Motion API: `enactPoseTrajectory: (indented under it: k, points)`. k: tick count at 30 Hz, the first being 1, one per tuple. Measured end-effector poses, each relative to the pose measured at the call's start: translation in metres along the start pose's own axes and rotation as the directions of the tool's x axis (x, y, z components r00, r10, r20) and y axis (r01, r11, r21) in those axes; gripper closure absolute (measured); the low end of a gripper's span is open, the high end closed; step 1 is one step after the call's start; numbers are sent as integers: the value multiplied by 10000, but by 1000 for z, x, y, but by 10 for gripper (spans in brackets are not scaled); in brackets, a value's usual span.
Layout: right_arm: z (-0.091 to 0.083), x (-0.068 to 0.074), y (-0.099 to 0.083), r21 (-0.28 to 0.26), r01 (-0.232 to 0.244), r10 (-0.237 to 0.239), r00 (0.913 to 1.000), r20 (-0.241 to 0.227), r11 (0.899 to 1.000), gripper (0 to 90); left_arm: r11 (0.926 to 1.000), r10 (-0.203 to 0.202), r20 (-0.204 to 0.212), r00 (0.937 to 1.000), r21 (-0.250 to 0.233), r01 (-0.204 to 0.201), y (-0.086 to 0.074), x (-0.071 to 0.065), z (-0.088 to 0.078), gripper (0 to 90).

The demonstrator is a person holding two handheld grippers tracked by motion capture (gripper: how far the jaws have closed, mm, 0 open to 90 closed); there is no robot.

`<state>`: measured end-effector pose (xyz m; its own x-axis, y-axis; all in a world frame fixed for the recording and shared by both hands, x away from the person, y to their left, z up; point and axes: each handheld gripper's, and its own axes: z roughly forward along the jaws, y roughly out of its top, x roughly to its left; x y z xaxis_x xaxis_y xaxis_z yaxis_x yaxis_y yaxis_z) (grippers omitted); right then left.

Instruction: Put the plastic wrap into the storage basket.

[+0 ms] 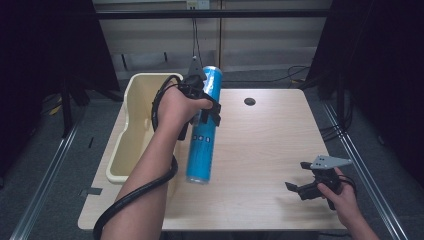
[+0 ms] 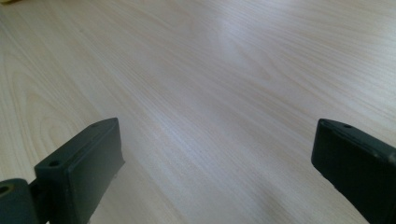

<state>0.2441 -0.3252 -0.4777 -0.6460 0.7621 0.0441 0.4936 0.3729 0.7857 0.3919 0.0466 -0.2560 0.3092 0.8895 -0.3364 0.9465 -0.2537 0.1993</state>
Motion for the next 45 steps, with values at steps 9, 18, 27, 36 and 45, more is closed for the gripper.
enactPoseTrajectory:
  k: [9,18,27,36,45]
  points:
    - [0,0,0,21,-63,62,9999,112,10000,18,9997,-260,-96,9996,-45,260,-1,6,-12,323]
    - [0,0,0,25,-108,108,9999,26,9999,17,9989,-475,-268,9985,41,476,-4,17,-21,323]
    - [-1,0,0,3,-150,150,9999,-7,9999,17,9980,-636,-341,9974,-57,634,-7,27,-29,323]
    - [-1,-1,-1,-81,-200,199,9998,-80,9998,17,9962,-870,-484,9950,-51,869,-12,41,-34,323]
    - [-1,-1,-1,-100,-225,224,9997,-78,9997,17,9931,-1173,-626,9911,-105,1169,-17,53,-39,323]
